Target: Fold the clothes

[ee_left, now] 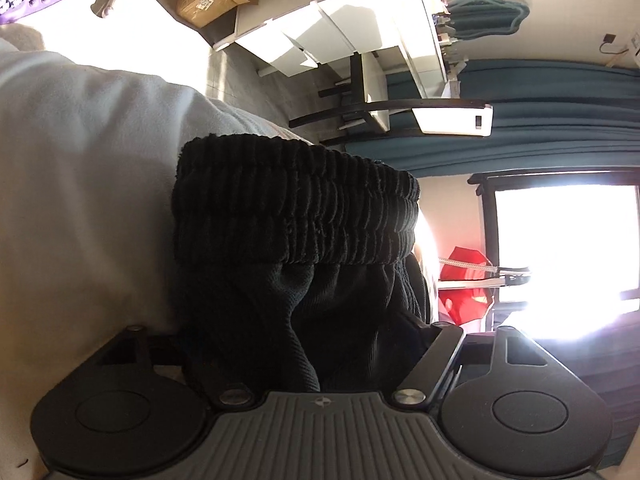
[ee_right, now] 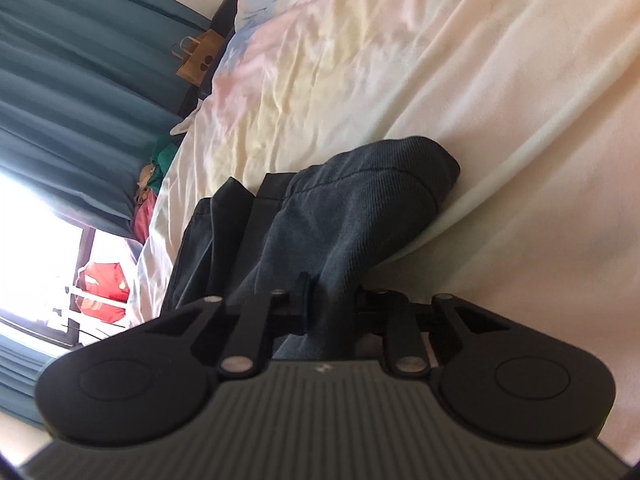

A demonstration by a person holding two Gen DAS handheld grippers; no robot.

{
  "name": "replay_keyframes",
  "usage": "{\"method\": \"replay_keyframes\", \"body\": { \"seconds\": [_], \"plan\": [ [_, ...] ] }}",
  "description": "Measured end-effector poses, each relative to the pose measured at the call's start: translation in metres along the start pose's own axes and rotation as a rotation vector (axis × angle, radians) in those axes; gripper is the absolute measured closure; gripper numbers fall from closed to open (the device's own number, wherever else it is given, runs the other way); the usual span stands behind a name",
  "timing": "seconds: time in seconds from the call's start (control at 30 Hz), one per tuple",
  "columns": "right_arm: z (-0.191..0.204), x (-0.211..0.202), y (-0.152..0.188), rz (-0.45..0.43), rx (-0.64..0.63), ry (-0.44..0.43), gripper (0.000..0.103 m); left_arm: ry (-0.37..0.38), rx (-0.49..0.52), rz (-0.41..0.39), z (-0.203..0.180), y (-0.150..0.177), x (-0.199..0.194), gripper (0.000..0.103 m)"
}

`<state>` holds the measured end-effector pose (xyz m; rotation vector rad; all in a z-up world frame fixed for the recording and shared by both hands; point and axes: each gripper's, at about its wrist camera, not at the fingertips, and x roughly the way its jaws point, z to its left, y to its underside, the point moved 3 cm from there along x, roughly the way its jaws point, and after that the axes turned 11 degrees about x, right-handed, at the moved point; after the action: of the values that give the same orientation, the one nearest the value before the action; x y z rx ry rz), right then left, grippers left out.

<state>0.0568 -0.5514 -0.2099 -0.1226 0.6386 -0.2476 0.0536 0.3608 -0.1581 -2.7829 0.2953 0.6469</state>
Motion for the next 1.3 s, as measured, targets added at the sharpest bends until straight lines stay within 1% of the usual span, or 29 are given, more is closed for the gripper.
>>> {"method": "replay_keyframes", "body": {
  "seconds": [0.03,0.13,0.2,0.27,0.3,0.37,0.4,0.47,0.5,0.53,0.57,0.63,0.67,0.73,0.83,0.87,0.93,1.07,1.1,1.17,1.23,1.3],
  "plan": [
    [0.004,-0.003,0.000,-0.012,-0.009,-0.017,0.094,0.027,-0.012,-0.003,0.002,-0.001,-0.001,0.045],
    [0.016,-0.016,-0.001,-0.055,-0.041,-0.083,0.094,0.104,-0.046,-0.013,0.006,-0.004,-0.004,0.052],
    [0.024,-0.022,0.000,-0.077,-0.084,-0.105,0.095,0.098,-0.033,-0.020,0.005,-0.001,-0.009,0.057],
    [0.032,-0.027,0.001,-0.099,-0.128,-0.125,0.095,0.086,-0.015,-0.026,0.004,0.002,-0.013,0.066],
    [0.033,-0.027,0.002,-0.102,-0.141,-0.110,0.095,0.073,-0.003,-0.026,0.003,0.003,-0.015,0.069],
    [0.029,-0.022,0.001,-0.091,-0.128,-0.068,0.095,0.066,0.004,-0.028,0.002,0.006,-0.021,0.077],
    [0.026,-0.021,-0.001,-0.083,-0.111,-0.056,0.095,0.069,0.008,-0.029,0.002,0.006,-0.022,0.078],
    [0.021,-0.022,-0.003,-0.073,-0.076,-0.055,0.095,0.060,0.033,-0.034,-0.001,0.006,-0.028,0.087],
    [0.020,-0.025,-0.004,-0.068,-0.062,-0.070,0.095,0.056,0.046,-0.036,-0.003,0.007,-0.031,0.089],
    [0.019,-0.028,-0.005,-0.064,-0.048,-0.088,0.095,0.045,0.055,-0.040,-0.006,0.007,-0.035,0.094],
    [0.020,-0.035,-0.007,-0.059,-0.026,-0.105,0.096,0.036,0.056,-0.044,-0.008,0.009,-0.041,0.096],
    [0.023,-0.056,-0.008,-0.066,-0.016,-0.162,0.096,0.085,0.039,-0.055,-0.014,0.014,-0.058,0.097],
    [0.027,-0.066,-0.009,-0.080,-0.040,-0.172,0.096,0.107,0.046,-0.066,-0.018,0.016,-0.067,0.097],
    [0.030,-0.081,-0.012,-0.097,-0.051,-0.192,0.096,0.121,0.098,-0.092,-0.032,0.017,-0.081,0.097],
    [0.040,-0.083,-0.019,-0.107,-0.068,-0.183,0.096,0.136,0.162,-0.103,-0.061,0.010,-0.088,0.098],
    [0.053,-0.073,-0.019,-0.112,-0.096,-0.174,0.096,0.134,0.171,-0.098,-0.072,0.005,-0.083,0.098],
    [0.081,-0.050,-0.020,-0.122,-0.158,-0.153,0.096,0.126,0.188,-0.089,-0.098,-0.009,-0.068,0.098],
    [0.137,-0.003,-0.020,-0.143,-0.282,-0.112,0.096,0.099,0.251,-0.089,-0.156,-0.035,-0.002,0.098],
    [0.158,0.015,-0.017,-0.156,-0.359,-0.090,0.096,0.085,0.285,-0.091,-0.169,-0.040,0.019,0.098],
    [0.197,0.060,-0.007,-0.175,-0.475,-0.046,0.096,0.025,0.333,-0.098,-0.194,-0.045,0.076,0.098],
    [0.216,0.103,0.003,-0.173,-0.528,0.000,0.096,-0.045,0.390,-0.108,-0.215,-0.048,0.134,0.097],
    [0.232,0.146,0.014,-0.170,-0.576,0.047,0.096,-0.112,0.447,-0.103,-0.222,-0.048,0.184,0.097]
  ]
}}
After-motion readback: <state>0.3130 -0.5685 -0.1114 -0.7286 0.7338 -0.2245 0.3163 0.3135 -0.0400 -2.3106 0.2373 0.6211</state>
